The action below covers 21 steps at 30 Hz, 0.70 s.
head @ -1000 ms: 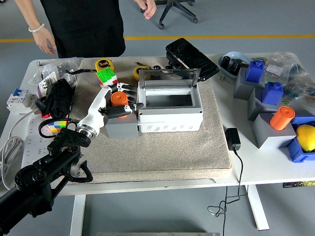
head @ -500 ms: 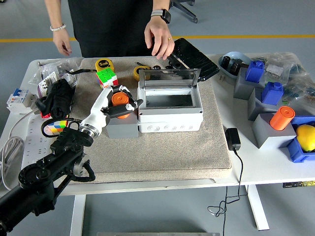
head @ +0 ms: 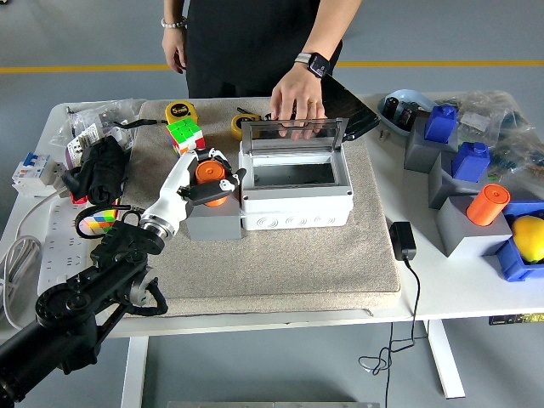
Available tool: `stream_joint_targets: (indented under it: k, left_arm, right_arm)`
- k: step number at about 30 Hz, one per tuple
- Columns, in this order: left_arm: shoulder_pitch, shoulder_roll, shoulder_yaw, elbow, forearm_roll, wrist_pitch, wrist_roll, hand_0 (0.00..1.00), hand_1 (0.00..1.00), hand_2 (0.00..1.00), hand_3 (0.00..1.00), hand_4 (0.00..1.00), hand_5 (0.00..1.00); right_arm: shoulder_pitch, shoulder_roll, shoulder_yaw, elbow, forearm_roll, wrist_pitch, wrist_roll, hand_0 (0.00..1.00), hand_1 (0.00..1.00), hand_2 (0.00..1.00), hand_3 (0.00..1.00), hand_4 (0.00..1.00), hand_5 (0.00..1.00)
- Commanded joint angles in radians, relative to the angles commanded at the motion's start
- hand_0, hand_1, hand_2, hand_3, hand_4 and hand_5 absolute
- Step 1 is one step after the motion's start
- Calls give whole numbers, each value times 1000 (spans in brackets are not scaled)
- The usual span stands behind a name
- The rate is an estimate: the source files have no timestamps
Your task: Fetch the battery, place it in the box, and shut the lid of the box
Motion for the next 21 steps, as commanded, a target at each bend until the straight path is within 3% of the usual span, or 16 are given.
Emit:
stream_joint_targets:
  k: [12, 15, 21]
  left_arm:
    - [3, 16, -28, -108, 77, 5, 32, 278, 258, 193, 169, 386, 2]
    - [-14, 25, -11, -153, 127, 9, 77, 278, 258, 193, 169, 386, 2]
    - [-129, 35, 86, -153, 190, 1, 201, 277, 258, 193, 170, 378, 2]
  right_arm:
    - [-2, 2, 5, 0, -4, 0, 5, 662, 639, 646, 537, 878, 444]
    - [0, 1, 7, -1, -3, 0, 4, 662, 639, 646, 537, 878, 444]
    - [3, -5, 12, -1, -6, -1, 3, 661, 639, 646, 538, 878, 442]
